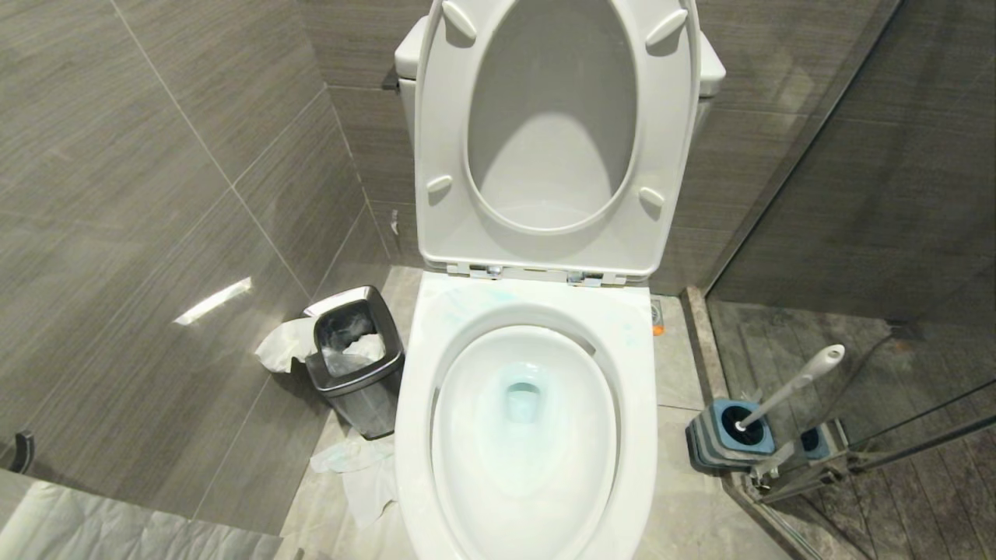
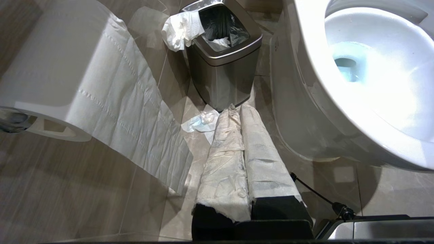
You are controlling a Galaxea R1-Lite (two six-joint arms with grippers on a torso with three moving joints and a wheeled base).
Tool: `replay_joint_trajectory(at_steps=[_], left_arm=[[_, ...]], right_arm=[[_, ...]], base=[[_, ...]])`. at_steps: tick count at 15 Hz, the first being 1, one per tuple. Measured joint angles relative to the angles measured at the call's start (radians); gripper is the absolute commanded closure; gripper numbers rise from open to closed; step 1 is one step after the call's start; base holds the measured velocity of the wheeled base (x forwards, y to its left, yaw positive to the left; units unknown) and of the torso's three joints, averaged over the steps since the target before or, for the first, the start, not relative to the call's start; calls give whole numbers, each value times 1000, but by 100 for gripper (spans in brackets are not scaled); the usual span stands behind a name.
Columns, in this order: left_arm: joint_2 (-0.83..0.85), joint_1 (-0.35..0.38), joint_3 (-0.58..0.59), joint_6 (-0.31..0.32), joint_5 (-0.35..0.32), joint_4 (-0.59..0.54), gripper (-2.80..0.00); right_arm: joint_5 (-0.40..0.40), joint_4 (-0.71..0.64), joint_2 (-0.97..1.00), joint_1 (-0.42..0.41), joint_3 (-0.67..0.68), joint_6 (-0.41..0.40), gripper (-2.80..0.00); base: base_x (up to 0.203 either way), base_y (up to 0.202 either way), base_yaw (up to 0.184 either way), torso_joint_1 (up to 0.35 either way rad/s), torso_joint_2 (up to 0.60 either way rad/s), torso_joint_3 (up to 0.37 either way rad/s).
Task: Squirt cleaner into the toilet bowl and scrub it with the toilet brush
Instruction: Flush the toilet
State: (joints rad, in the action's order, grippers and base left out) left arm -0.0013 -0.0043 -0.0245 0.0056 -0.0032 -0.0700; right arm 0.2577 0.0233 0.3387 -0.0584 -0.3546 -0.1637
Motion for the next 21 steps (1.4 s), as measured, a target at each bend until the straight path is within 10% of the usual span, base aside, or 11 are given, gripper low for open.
replay_joint_trajectory(at_steps=[21], left_arm=[[0, 0, 0, 1, 0, 0, 0]], right_arm=[[-226, 0, -341, 57, 340, 33, 0]], base=[[0, 0, 0, 0, 0, 0]])
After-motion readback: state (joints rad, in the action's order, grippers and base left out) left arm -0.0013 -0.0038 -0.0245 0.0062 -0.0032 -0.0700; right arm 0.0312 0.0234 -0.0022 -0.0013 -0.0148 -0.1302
